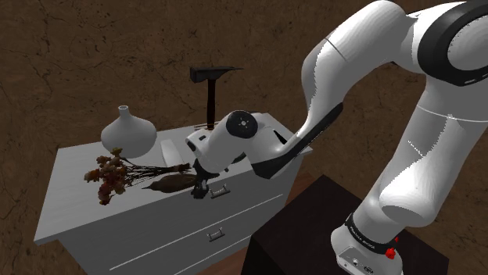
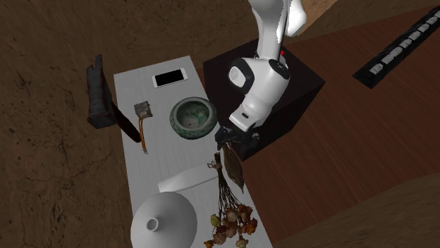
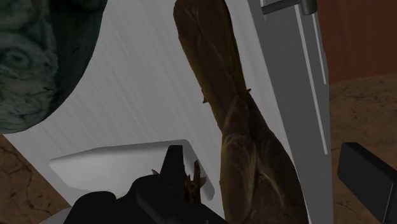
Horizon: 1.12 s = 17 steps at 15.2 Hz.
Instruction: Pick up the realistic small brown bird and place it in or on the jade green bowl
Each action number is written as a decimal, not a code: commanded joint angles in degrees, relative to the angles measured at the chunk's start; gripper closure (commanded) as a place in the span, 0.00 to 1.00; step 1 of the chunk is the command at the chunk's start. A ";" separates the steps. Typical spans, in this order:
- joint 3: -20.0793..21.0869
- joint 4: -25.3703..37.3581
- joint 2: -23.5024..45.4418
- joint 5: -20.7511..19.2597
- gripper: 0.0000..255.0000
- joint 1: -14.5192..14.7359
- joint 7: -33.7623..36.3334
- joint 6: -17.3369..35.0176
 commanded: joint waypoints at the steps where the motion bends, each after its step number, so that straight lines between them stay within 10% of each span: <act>1: -0.12 0.14 0.25 -0.51 0.00 0.10 0.42 0.00; 6: -0.12 0.14 0.25 -0.51 0.00 0.10 0.42 0.00; 7: -0.12 0.15 0.25 -0.52 1.00 0.10 0.43 0.00; 17: 0.36 -0.15 -0.58 1.43 1.00 -0.24 -1.24 -0.08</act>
